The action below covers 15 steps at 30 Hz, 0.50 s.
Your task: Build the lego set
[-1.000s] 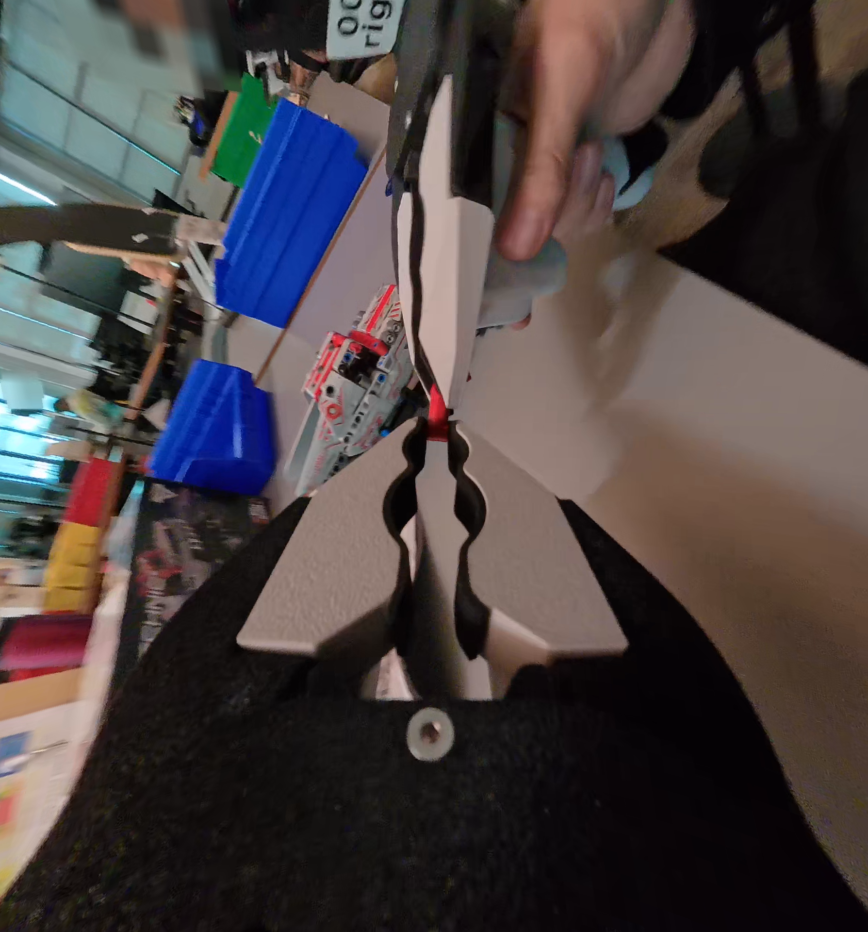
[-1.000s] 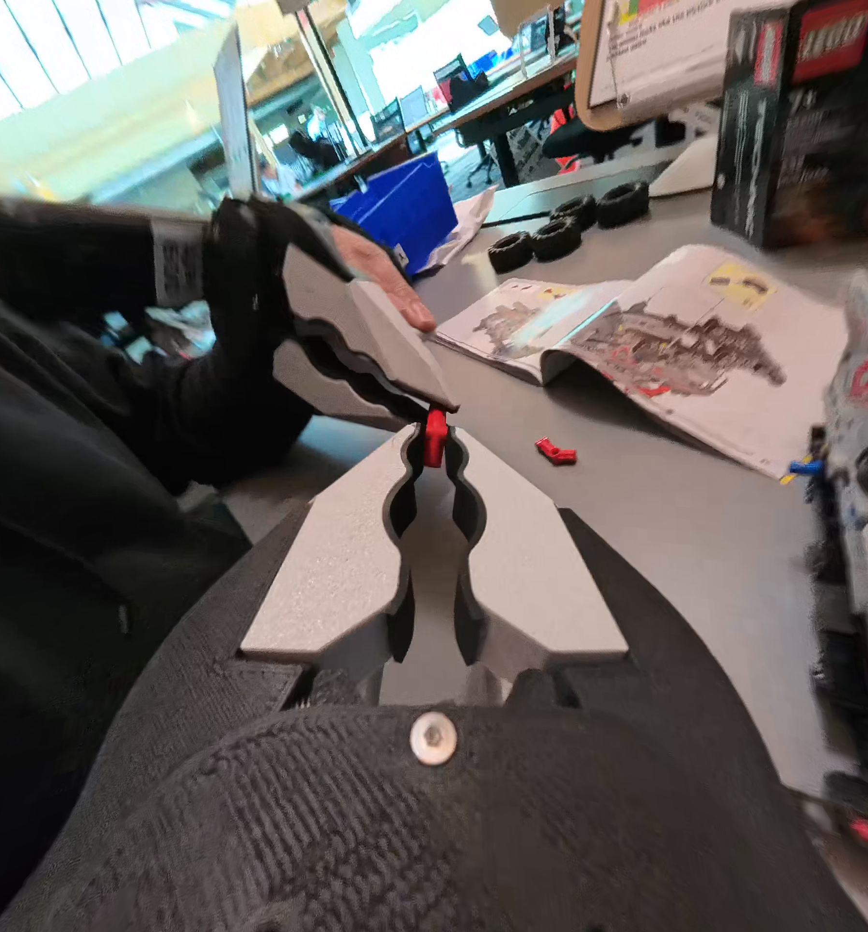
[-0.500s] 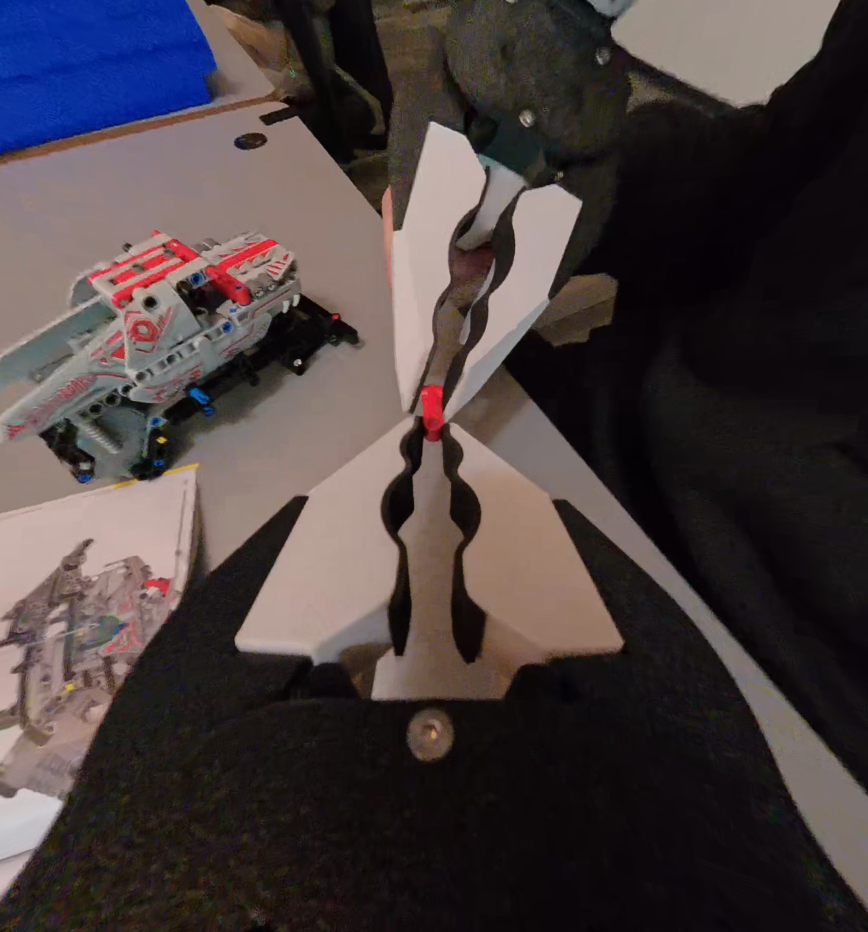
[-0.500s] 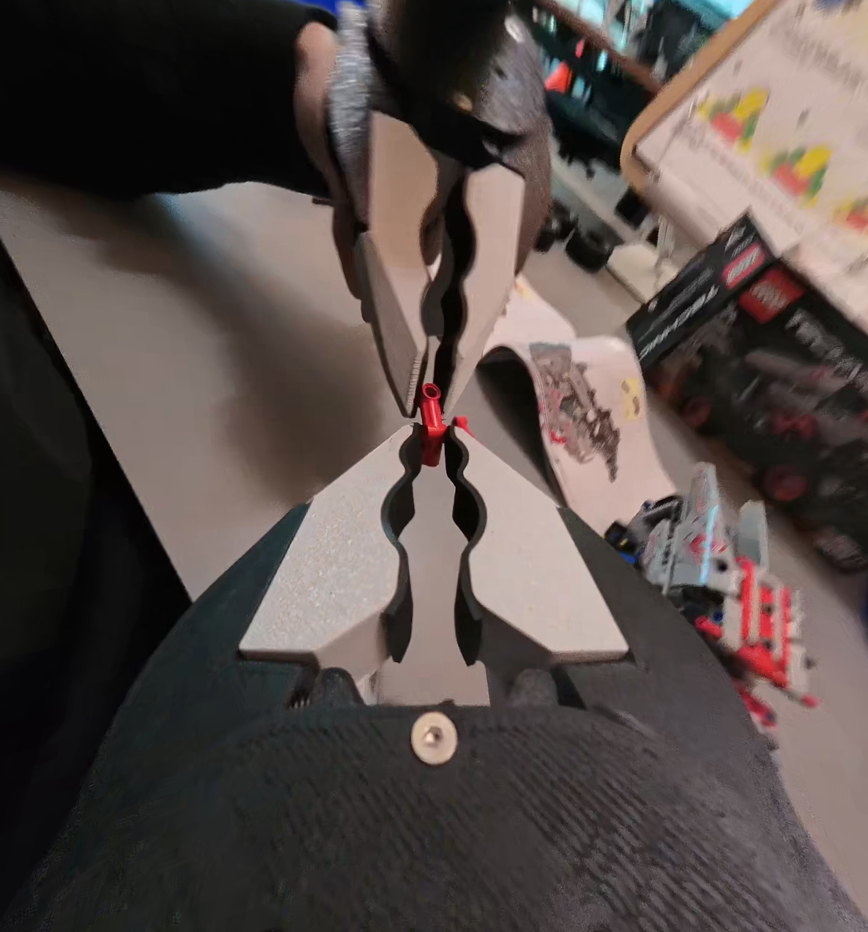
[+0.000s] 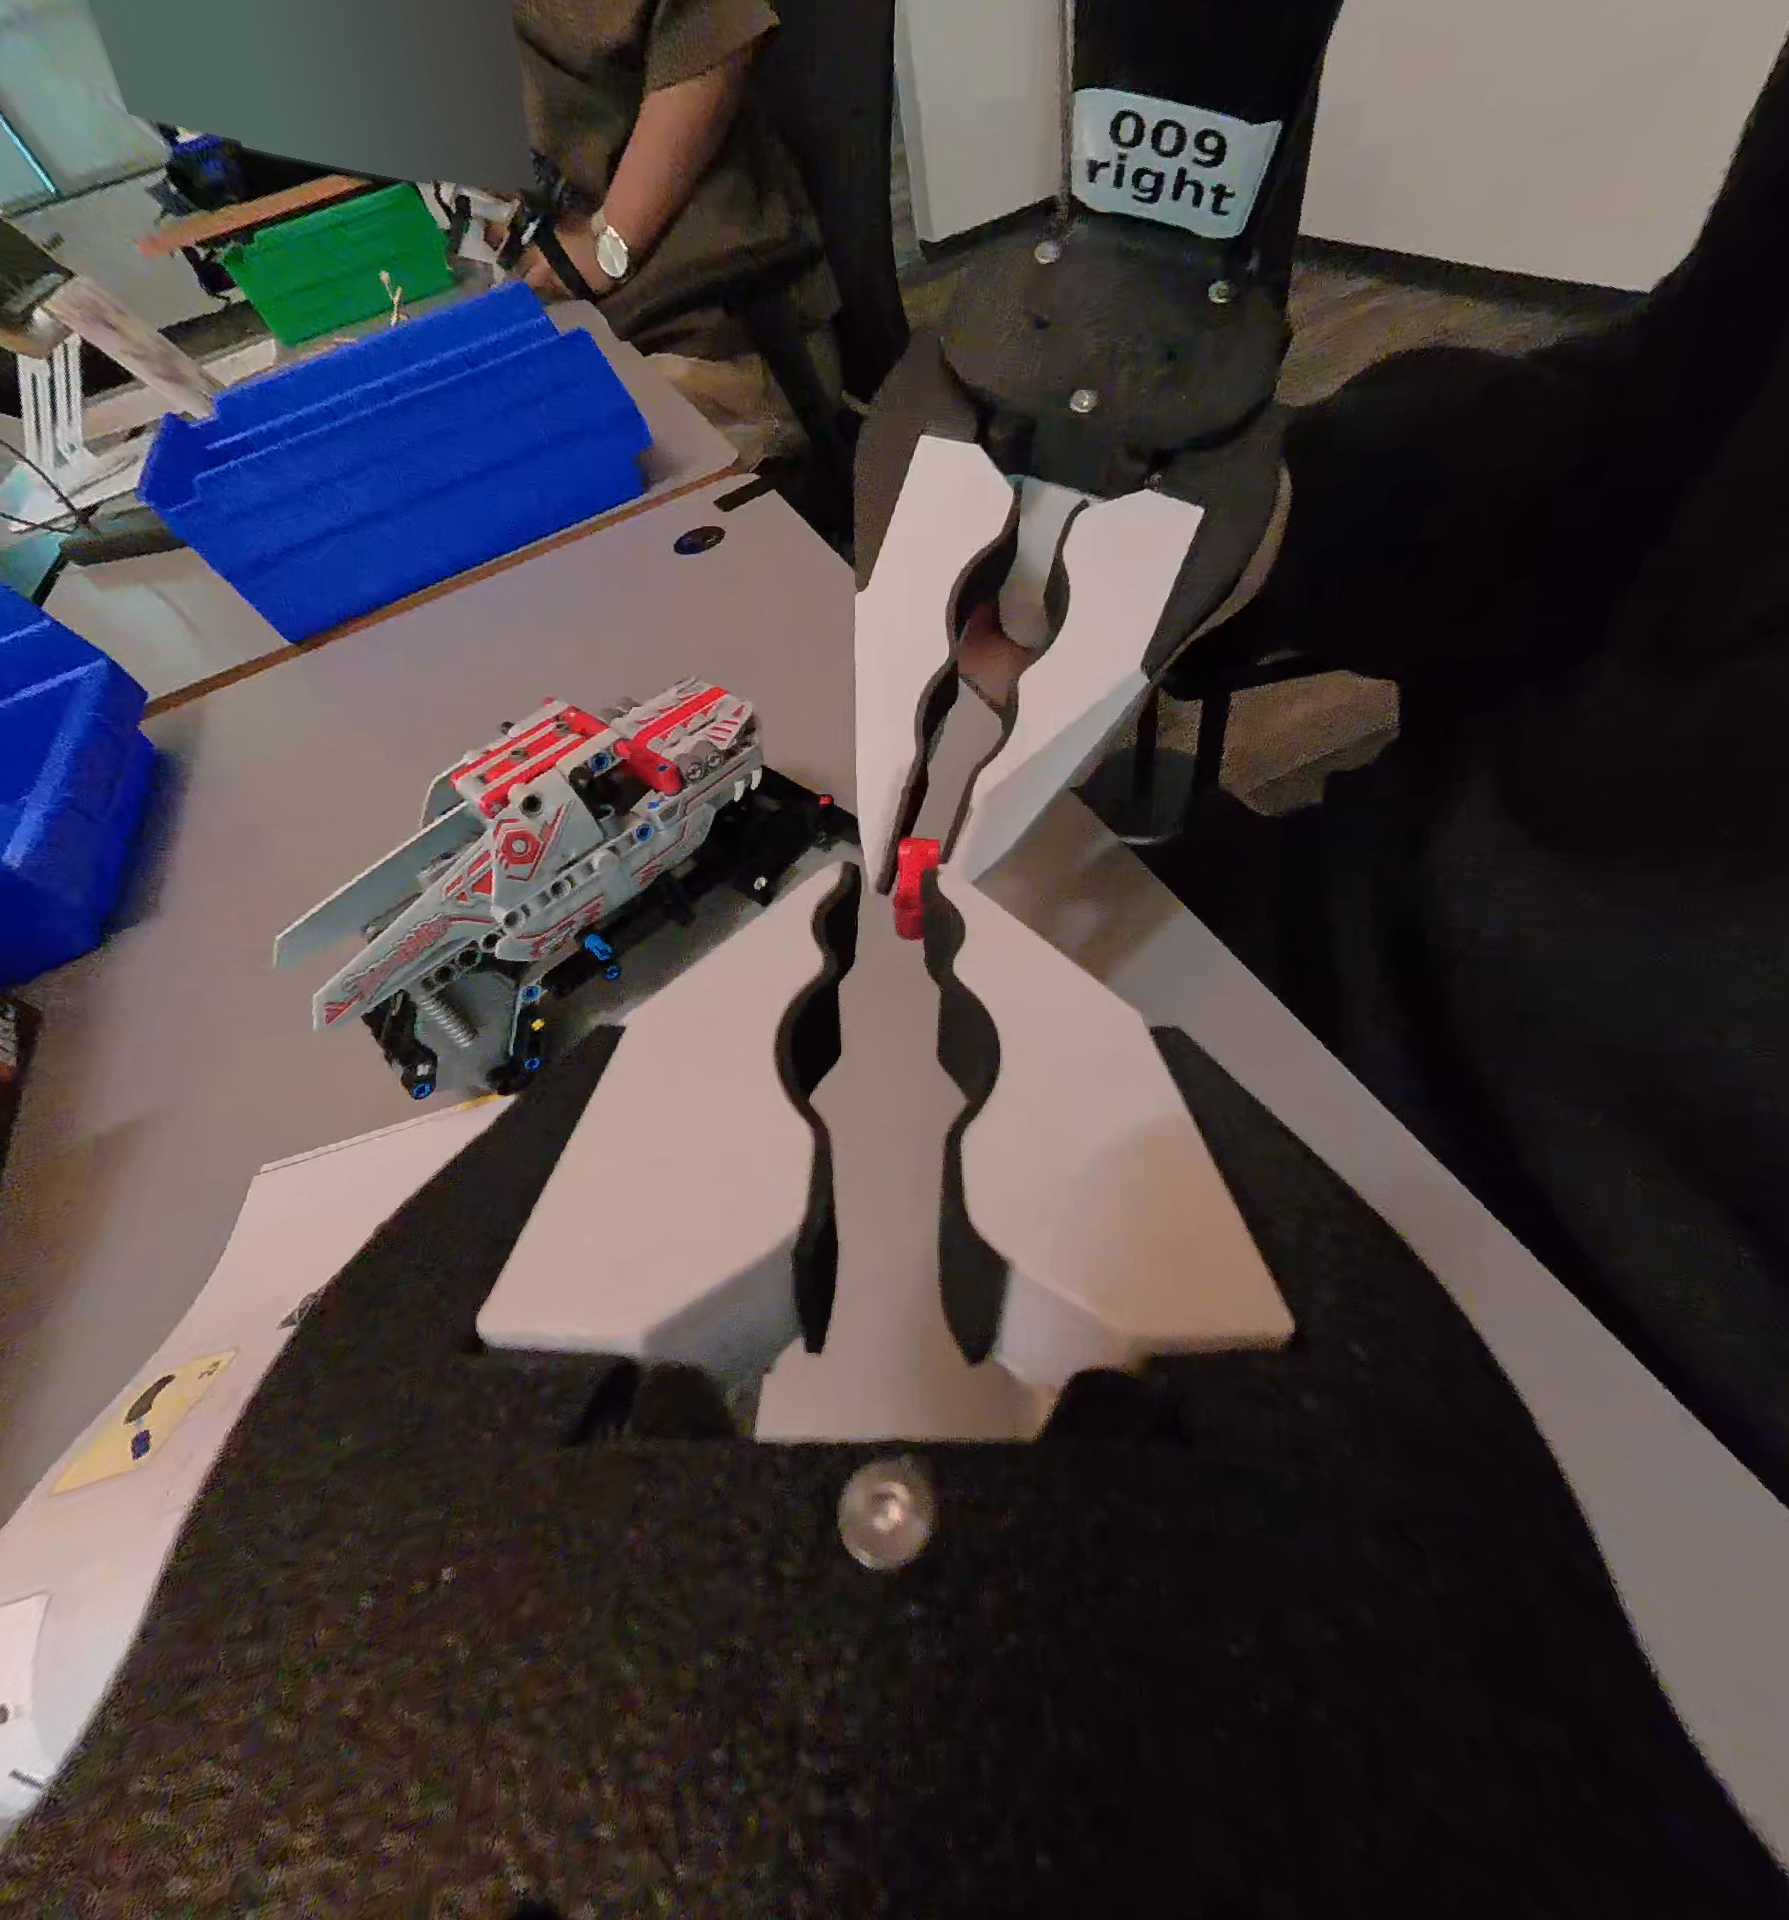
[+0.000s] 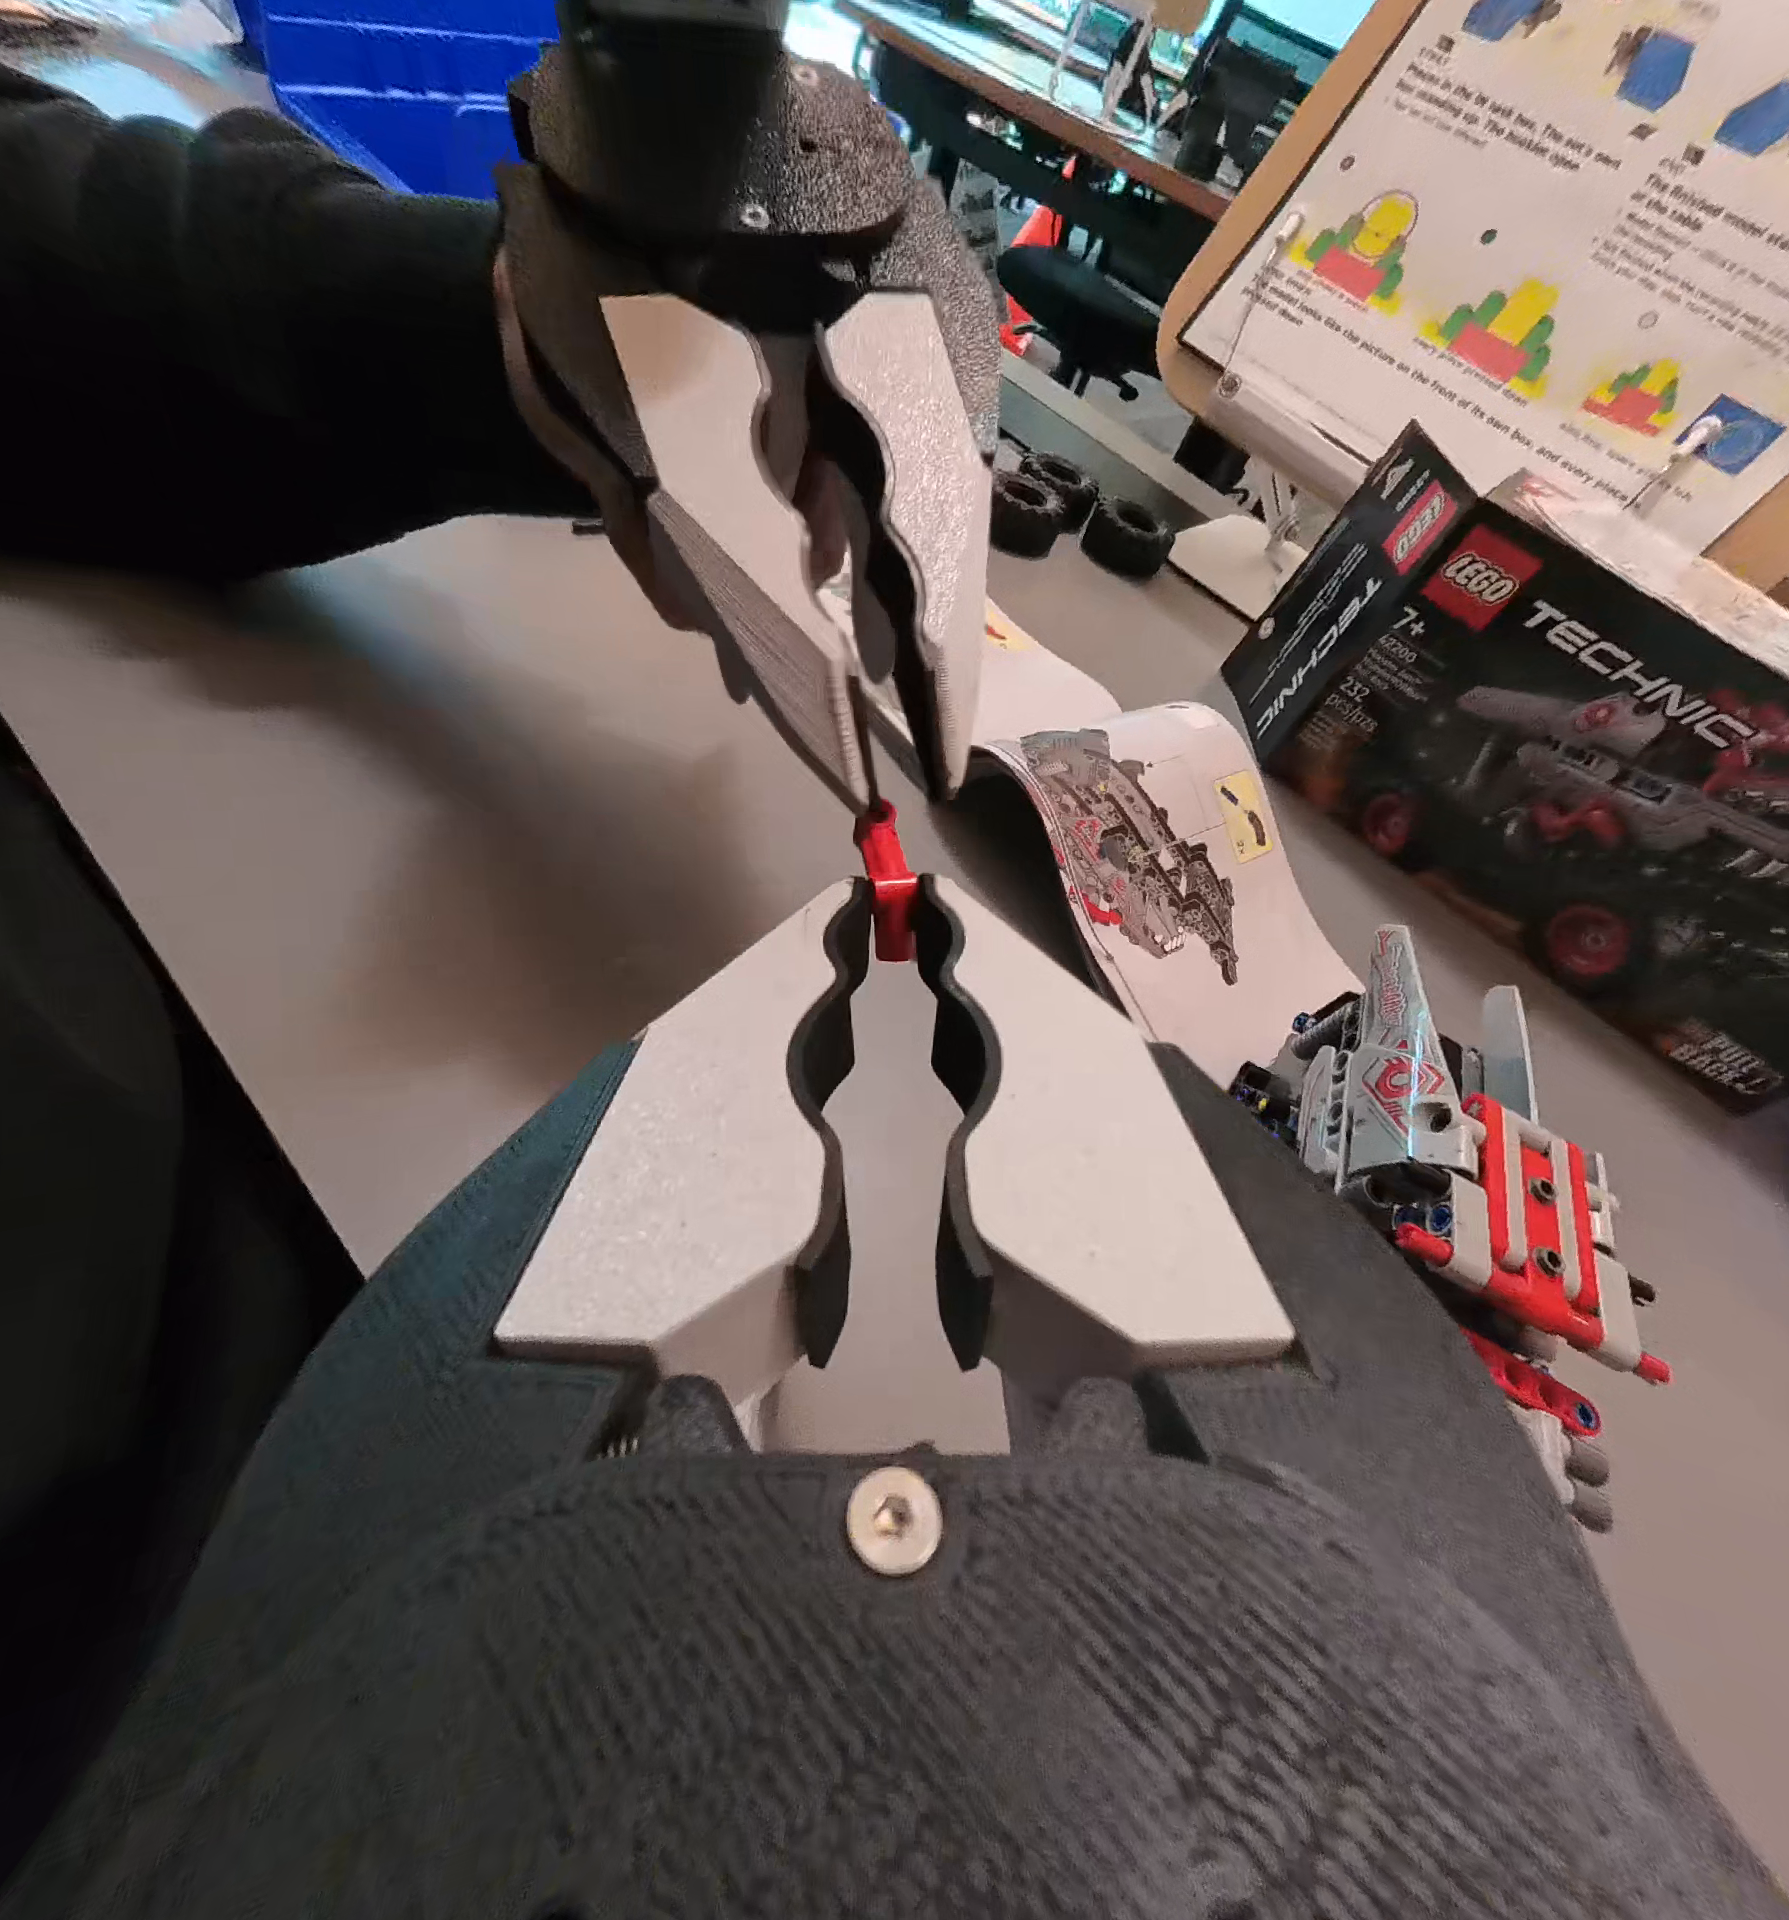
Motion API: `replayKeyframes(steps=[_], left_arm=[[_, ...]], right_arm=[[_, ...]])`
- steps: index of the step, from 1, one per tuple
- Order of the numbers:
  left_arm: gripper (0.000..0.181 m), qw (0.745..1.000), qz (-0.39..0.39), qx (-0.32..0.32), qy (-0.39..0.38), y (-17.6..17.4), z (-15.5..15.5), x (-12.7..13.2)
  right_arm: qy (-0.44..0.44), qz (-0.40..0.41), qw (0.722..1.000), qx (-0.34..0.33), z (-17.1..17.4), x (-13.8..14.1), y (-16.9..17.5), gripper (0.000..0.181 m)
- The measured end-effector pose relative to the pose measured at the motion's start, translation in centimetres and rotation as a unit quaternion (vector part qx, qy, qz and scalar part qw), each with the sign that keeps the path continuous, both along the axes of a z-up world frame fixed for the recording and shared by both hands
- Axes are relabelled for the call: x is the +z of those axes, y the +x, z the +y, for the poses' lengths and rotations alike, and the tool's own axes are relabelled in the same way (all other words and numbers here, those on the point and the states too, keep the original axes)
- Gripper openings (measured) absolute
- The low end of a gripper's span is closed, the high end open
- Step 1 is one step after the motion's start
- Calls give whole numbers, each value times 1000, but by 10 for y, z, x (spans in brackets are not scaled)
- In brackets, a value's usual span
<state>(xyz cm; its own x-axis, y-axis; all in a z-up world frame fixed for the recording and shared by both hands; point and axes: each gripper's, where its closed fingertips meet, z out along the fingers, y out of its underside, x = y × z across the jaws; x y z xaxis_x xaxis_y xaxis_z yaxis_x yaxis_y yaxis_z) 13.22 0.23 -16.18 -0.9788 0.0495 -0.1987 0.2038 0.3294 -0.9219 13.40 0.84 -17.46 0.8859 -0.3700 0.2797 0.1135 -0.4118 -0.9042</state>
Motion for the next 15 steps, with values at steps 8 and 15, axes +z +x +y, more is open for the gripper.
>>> replayKeyframes(steps=[8,15], left_arm=[[4,999,-31,-1,11,0,0,-4],[4,999,-22,-26,25,-7,1,-12]], right_arm=[[19,-22,1000,-7,1,12,0,8],[14,5,999,31,4,3,-11,20]])
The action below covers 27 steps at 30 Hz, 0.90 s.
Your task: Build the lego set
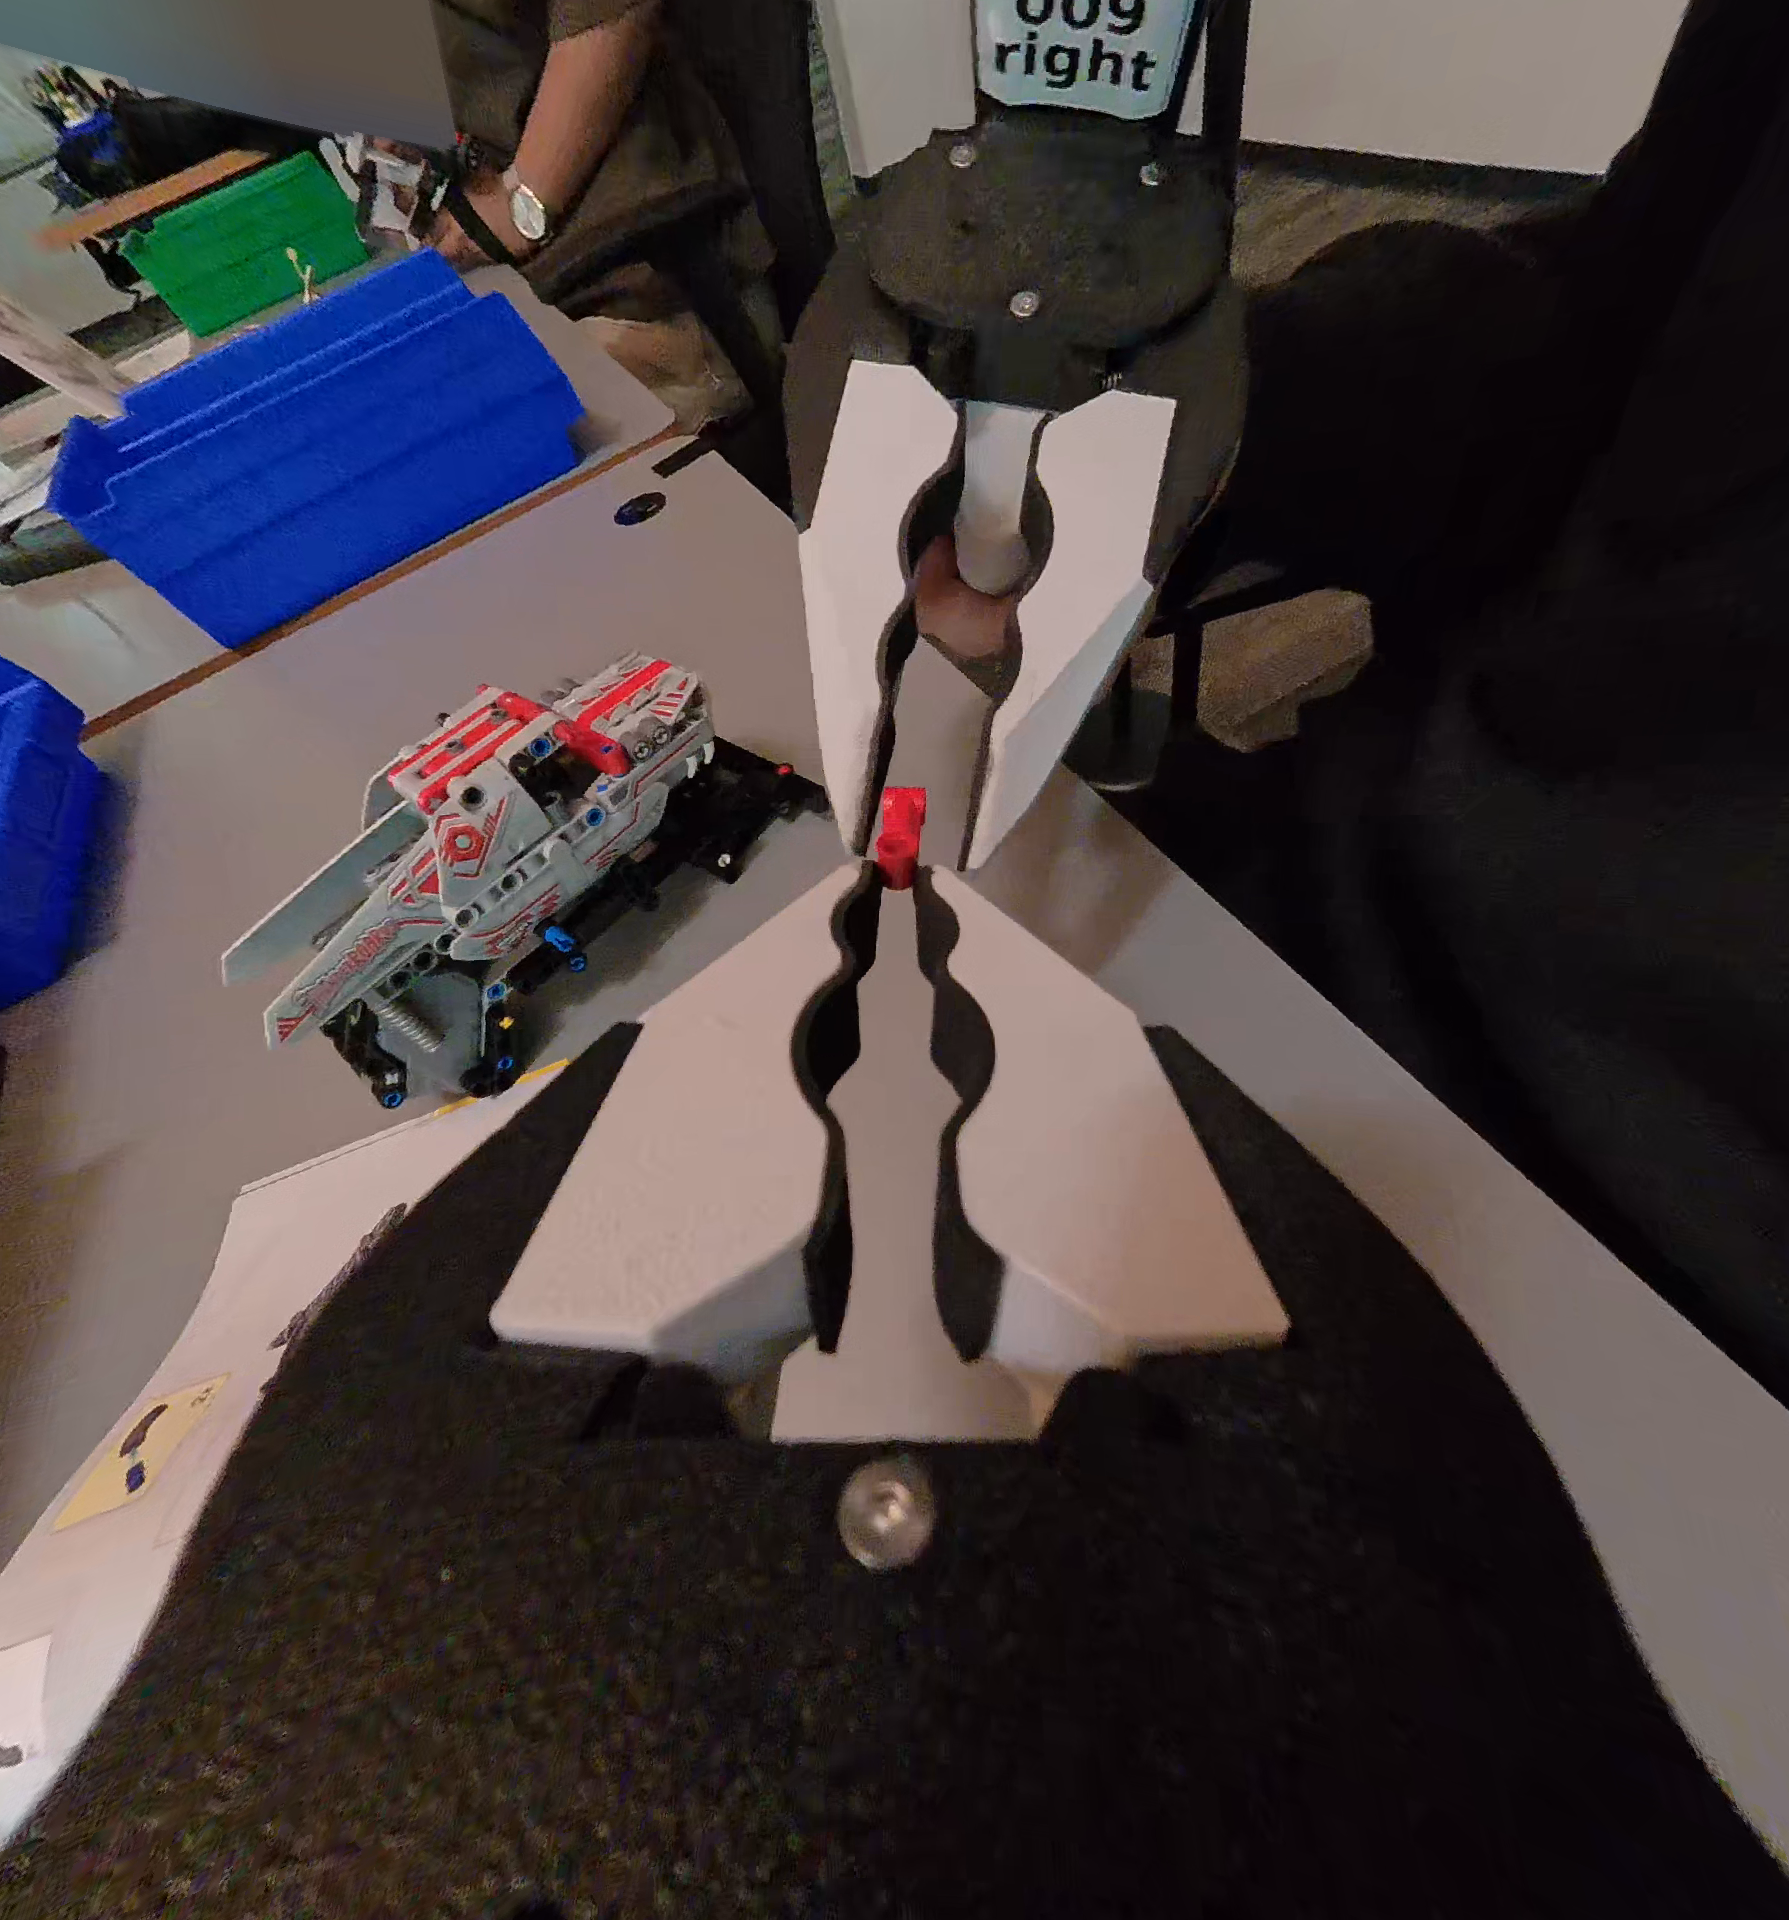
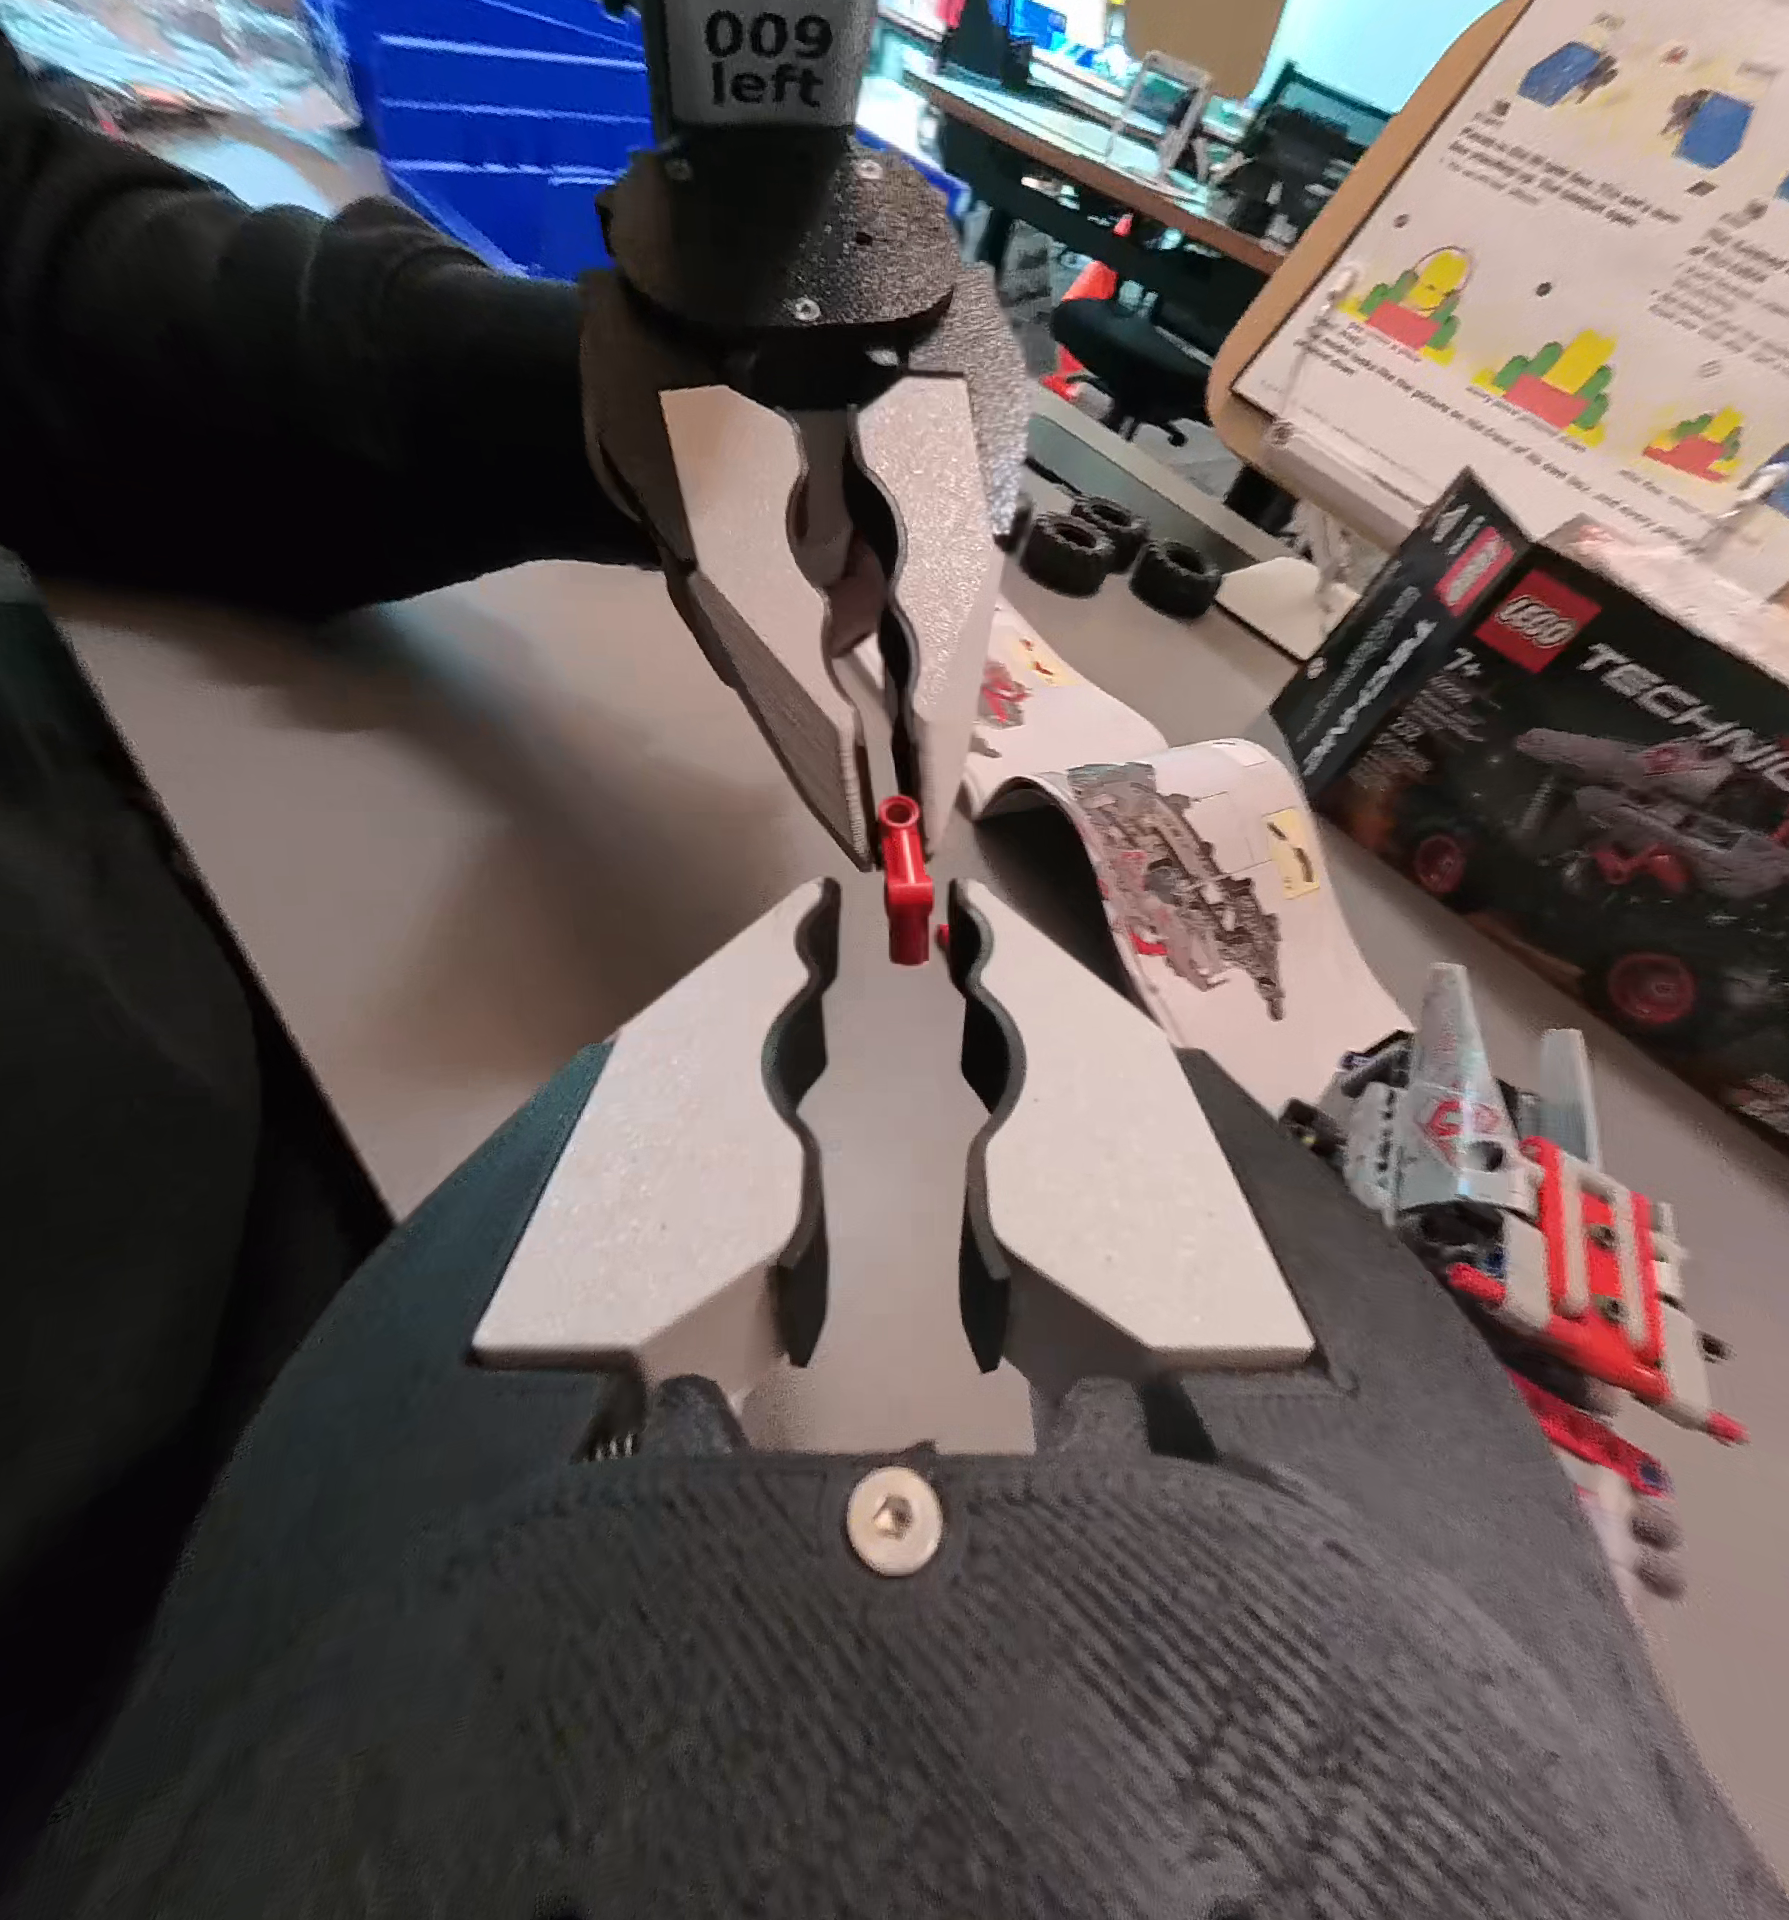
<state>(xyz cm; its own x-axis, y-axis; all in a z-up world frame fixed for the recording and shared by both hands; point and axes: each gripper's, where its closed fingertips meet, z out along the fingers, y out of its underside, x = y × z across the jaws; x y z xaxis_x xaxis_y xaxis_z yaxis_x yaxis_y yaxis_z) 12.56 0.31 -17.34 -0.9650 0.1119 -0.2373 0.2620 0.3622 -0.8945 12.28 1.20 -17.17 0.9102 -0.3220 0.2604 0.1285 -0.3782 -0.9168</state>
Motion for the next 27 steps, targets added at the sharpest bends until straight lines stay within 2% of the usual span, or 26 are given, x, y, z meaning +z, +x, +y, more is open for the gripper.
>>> replayKeyframes(steps=[3,11,20,22,27], left_arm=[[4,1000,-10,-13,1,-5,0,-1],[5,999,-33,-15,6,-9,0,-5],[5,998,55,-14,-19,-13,3,-7],[5,997,79,-10,-24,-14,2,-7],[5,997,69,-20,-6,-19,1,-11]], right_arm=[[6,17,1000,10,0,-2,-3,7],[-47,-16,999,8,-1,-9,-6,7],[-24,0,999,22,3,-11,-10,7],[-28,-9,999,24,3,-12,-11,13],[-49,-17,998,32,5,-16,-13,7]])
